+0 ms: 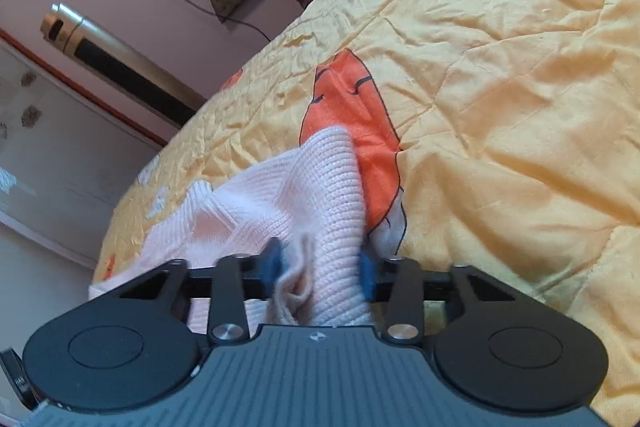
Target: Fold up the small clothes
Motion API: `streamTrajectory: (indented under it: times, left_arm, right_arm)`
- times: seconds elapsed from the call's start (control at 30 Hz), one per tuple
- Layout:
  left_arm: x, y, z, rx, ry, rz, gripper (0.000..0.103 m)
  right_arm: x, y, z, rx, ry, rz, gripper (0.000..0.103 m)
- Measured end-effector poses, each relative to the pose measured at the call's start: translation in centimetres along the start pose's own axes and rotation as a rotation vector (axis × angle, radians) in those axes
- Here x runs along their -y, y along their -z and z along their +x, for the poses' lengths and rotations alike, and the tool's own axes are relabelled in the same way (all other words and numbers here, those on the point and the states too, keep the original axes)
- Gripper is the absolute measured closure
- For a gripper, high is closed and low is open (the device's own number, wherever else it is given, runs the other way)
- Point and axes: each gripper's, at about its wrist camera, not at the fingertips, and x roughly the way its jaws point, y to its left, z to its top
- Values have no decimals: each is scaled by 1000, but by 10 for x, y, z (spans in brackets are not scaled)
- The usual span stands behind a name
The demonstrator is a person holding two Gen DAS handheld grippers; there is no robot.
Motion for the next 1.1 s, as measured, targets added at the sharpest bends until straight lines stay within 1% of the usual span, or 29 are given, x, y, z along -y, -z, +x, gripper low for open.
streamTrajectory:
  times: [0.03, 0.1, 0.13, 0.17, 0.23, 0.3, 0.33, 0.37, 0.43, 0.53, 0.6, 0.67, 0.7, 0.73, 0.8, 0.83, 0.87, 0.9, 0.93, 0.97, 1.03, 1.1]
  left_arm:
    - [5, 1, -5, 19, -5, 18, 86]
    - [7, 2, -7, 32, 2, 16, 86]
    - [6, 5, -3, 23, -10, 12, 86]
    - [5, 8, 1, 28, -22, 28, 86]
    - [7, 12, -1, 47, -27, 48, 86]
    - [7, 9, -6, 44, -18, 55, 84]
    - [6, 9, -10, 42, -14, 57, 83]
    - [4, 9, -16, 39, -5, 56, 83]
    - [1, 17, -41, 50, 10, 69, 81]
    - [-4, 48, -86, 91, 12, 124, 76]
    - [-9, 80, -117, 103, 11, 174, 72]
    - [-16, 114, -142, 88, 5, 187, 60]
    - [-19, 130, -151, 75, 0, 188, 47]
    - [-22, 147, -160, 66, -17, 194, 39]
    - [-25, 174, -174, 47, -55, 225, 39]
    - [-29, 185, -180, 22, -67, 221, 39]
    - [-33, 195, -183, -4, -65, 204, 39]
    - [-35, 203, -189, 4, -61, 200, 39]
    - [-36, 213, -196, 23, -71, 225, 39]
    - [-34, 221, -199, 23, -91, 258, 39]
    - [-30, 232, -209, 36, -112, 291, 39]
    - [-28, 241, -216, 30, -100, 299, 39]
  right_arm:
    - [-5, 1, -2, 1, 2, -27, 74]
    - [-13, 2, -10, 12, -3, -82, 78]
    - [-14, 2, -15, 27, -8, -89, 79]
    - [-10, 2, -17, 32, -14, -81, 79]
    - [2, 6, -7, 16, 17, -42, 81]
    - [4, 8, -7, 42, -4, -3, 80]
    - [2, 10, -8, 50, -8, 0, 76]
    - [-1, 12, -11, 58, -5, -6, 67]
    - [-4, 15, -20, 64, 18, -13, 58]
    - [-3, 31, -49, 91, -16, -26, 58]
    - [1, 51, -77, 101, -37, -52, 58]
    - [11, 78, -105, 87, -61, -54, 59]
    - [17, 91, -115, 73, -70, -43, 59]
    - [25, 108, -127, 58, -69, -27, 58]
    - [36, 138, -145, 21, -55, -16, 59]
    - [40, 155, -155, 9, -47, -20, 59]
    - [42, 168, -164, 15, -51, -31, 59]
    - [43, 181, -174, 17, -57, -35, 59]
    - [43, 192, -182, 7, -61, -34, 59]
    - [43, 203, -191, -4, -65, -43, 58]
    - [38, 220, -202, -25, -58, -86, 59]
    - [32, 234, -211, -43, -60, -124, 58]
